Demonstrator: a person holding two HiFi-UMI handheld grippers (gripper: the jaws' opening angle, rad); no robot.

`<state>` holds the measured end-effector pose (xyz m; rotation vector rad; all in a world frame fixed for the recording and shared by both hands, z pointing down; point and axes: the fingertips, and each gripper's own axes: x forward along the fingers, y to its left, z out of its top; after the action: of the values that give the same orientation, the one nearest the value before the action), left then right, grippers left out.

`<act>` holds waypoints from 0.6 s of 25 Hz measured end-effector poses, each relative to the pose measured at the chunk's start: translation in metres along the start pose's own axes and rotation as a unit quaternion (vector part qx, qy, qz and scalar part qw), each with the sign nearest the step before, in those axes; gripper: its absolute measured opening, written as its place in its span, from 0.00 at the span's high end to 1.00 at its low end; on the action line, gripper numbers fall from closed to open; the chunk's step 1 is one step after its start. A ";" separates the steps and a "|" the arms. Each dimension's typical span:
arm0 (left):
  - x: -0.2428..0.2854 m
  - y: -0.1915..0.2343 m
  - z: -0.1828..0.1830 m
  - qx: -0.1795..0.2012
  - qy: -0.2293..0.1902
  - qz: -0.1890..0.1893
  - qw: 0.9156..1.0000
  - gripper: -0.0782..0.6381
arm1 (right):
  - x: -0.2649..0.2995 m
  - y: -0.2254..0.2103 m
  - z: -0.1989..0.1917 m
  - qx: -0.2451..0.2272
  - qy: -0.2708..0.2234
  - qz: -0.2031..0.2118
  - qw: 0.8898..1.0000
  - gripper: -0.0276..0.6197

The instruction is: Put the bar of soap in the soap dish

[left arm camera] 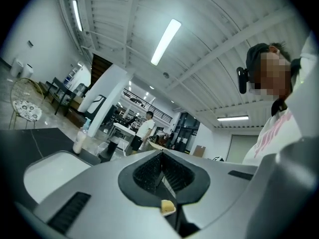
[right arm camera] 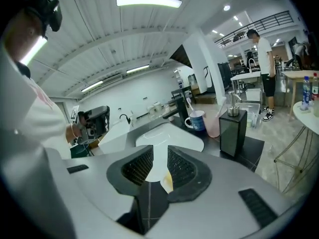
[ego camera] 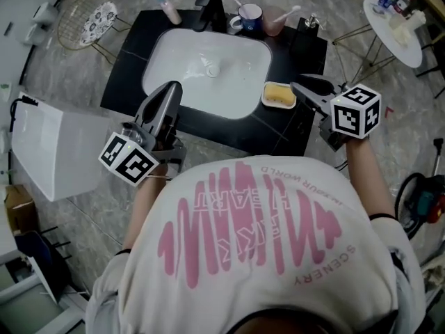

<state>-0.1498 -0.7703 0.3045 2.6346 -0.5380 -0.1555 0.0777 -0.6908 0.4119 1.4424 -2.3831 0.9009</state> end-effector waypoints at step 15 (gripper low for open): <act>0.058 -0.035 -0.050 -0.020 0.062 -0.068 0.996 0.88 | -0.033 0.032 0.003 -0.011 -0.091 0.027 0.995 0.92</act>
<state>-0.0743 -0.7444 0.3324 2.6211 -0.3099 -0.0427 0.0667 -0.6578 0.3819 1.5175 -2.5660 0.7847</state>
